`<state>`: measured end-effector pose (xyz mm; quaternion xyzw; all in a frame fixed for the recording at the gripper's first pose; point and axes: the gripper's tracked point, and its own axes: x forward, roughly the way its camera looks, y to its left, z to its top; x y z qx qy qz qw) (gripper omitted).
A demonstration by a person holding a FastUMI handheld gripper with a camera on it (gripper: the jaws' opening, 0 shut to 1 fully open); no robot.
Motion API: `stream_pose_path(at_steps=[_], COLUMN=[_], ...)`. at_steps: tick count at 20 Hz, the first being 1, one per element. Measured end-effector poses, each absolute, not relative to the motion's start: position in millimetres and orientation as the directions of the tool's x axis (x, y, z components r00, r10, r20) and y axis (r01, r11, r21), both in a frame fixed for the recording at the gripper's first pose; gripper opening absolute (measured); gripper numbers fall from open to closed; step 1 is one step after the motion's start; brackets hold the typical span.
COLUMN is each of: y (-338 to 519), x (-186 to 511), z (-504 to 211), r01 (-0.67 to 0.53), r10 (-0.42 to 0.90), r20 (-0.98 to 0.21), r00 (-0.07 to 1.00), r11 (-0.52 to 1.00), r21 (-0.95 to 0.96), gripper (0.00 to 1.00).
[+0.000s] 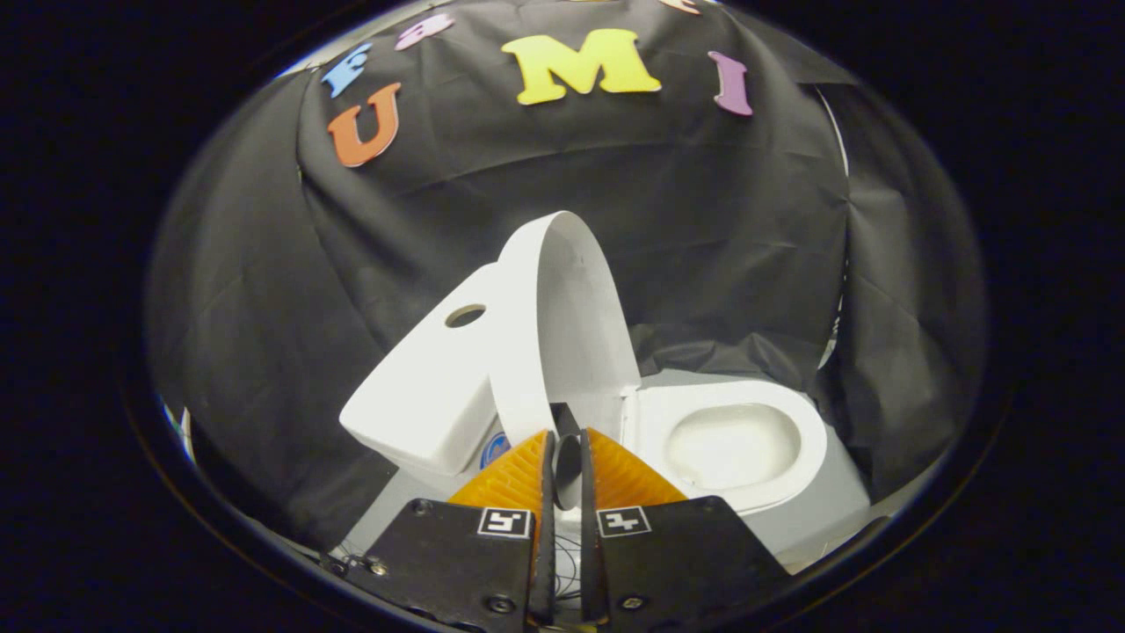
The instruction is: Open the toilet lid.
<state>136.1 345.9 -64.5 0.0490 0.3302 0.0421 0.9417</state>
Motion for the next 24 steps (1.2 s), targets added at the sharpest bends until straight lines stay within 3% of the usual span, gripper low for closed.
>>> stream_pose_path(at_steps=[9,12,16,21,24], y=[365.7,364.6,357.3,329.0,305.7], x=[135.3,135.2,127.1,100.9,84.7], z=[-66.3,-66.8,-63.2,-38.4,-18.9], r01=[-0.079,-0.09,-0.12,-0.187,-0.217], r10=[0.041,0.073,0.156,0.205,0.235], r20=[-0.609,-0.614,-0.618,-0.556,-0.508], r00=[0.792,0.786,0.77,0.806,0.829], r11=[0.996,0.996,0.988,0.978,0.971], r21=[-0.035,0.002,0.099,0.089,0.095], gripper=[0.15,0.15,0.36,0.85,0.86])
